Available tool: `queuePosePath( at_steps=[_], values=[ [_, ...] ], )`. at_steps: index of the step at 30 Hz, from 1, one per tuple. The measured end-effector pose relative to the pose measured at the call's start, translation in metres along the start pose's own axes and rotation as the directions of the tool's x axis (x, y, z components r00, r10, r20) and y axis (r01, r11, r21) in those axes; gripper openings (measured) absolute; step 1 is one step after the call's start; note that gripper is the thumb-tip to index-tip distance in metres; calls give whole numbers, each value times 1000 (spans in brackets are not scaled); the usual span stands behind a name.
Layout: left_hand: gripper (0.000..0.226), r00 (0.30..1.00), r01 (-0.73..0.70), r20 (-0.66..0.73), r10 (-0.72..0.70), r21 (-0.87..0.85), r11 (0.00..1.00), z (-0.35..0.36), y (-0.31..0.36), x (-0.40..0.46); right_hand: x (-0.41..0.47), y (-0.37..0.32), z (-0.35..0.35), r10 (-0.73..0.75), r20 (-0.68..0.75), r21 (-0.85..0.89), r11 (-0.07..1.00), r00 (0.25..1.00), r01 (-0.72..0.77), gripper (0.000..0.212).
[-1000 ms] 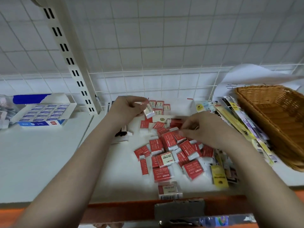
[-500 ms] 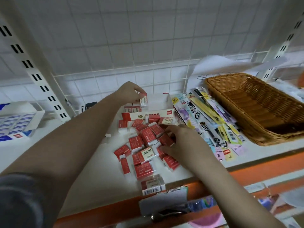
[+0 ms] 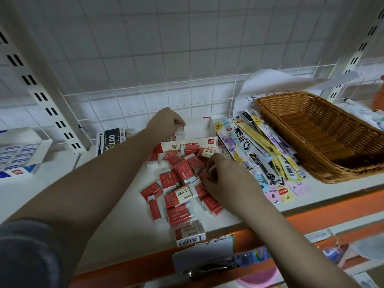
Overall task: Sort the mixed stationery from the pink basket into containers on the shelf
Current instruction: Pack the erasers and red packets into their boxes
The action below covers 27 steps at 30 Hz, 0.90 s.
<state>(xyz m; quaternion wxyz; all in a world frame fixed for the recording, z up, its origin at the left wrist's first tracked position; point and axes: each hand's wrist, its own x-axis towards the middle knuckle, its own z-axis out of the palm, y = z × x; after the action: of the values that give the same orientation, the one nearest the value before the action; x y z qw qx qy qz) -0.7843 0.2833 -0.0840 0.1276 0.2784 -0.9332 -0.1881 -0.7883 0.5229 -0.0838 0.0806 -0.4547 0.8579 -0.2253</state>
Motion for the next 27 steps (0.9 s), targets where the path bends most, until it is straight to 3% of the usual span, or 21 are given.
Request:
queuePosePath(
  at_steps=[4,8,10,15,20,27],
  values=[
    [33,996,70,-62,-71,-22,997,-6,4,-17,5,7,-14,30,-48,295,955,998,-14,36],
    [26,961,203,-186,-206,-35,979,-15,9,-50,18,14,-30,7,-205,448,890,979,87,19],
    [23,938,295,-192,-289,2,956,-18,10,-66,24,16,-31,-14,-248,474,870,969,134,30],
    [24,908,417,-171,-382,307,855,-18,7,-93,36,13,-20,-72,-333,475,848,940,233,42],
    [36,905,395,46,-424,282,874,-11,2,-106,40,8,-12,-161,-430,474,797,888,374,48],
    [34,892,417,52,-450,294,860,-13,12,-121,59,-1,-15,-132,-368,558,760,920,333,17]
  ],
)
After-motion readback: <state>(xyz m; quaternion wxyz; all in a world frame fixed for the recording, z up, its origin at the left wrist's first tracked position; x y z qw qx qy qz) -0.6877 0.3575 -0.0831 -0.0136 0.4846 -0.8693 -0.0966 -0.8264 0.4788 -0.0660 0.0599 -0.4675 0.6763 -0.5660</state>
